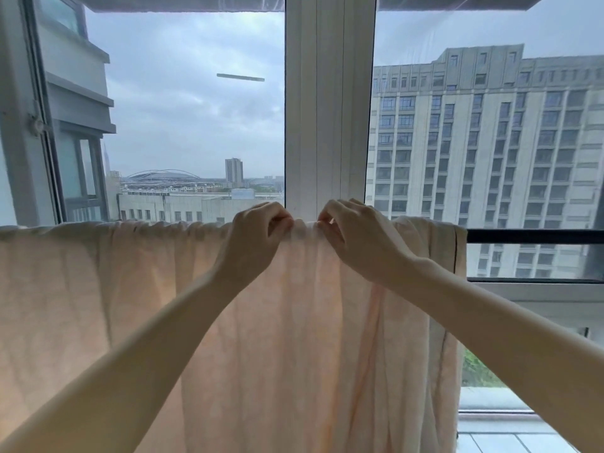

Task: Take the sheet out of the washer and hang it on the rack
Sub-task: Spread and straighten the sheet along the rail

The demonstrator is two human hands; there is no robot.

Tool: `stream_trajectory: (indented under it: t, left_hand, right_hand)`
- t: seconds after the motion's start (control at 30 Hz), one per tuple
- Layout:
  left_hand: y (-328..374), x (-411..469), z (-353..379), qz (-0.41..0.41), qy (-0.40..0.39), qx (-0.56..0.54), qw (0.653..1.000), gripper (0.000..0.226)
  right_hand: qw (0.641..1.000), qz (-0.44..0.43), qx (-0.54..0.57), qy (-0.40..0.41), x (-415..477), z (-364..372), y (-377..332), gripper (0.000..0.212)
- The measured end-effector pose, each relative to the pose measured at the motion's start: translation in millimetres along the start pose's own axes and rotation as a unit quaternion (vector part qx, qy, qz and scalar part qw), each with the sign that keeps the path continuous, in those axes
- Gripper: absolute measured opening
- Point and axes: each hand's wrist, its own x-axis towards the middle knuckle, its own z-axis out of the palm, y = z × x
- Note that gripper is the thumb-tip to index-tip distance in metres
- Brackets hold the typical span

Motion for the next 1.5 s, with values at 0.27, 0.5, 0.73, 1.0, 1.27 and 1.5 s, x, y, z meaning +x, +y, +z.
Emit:
stream_trajectory:
  t: [0.27,0.5,0.73,1.0,1.27,1.5]
  left_hand:
    - [-27.2,-4.1,-23.6,-0.079,0.057,0.119,0.988,0.016]
    - [8.2,8.8,-3.1,0.026,-0.045,0.028,0.998,0.035]
    - [3.0,13.0,8.0,0.034,-0.051,0.006,0.998,0.015]
    - [-19.5,17.7,-9.8,-0.090,-0.006,0.115,0.989,0.021]
    - [41.7,20.7,16.5,-0.002,-0.090,-0.002,0.996,0.038]
    - [31.1,14.7,18.4,-0.012,-0.062,-0.023,0.998,0.017]
  right_hand:
    - [0.997,0.026,-0.058,-0.034,-11.2,-21.8,20.9,0.014]
    - [0.999,0.016,-0.039,-0.007,7.1,-14.9,11.7,0.015]
    - [0.996,0.053,0.054,-0.042,8.3,-12.9,16.5,0.014]
    - [0.994,0.077,0.017,-0.081,-9.2,-35.5,48.2,0.009]
    - [0.997,0.052,0.035,-0.035,2.2,-21.6,28.9,0.012]
    - [0.998,0.041,0.015,-0.054,-17.4,-35.8,47.1,0.007]
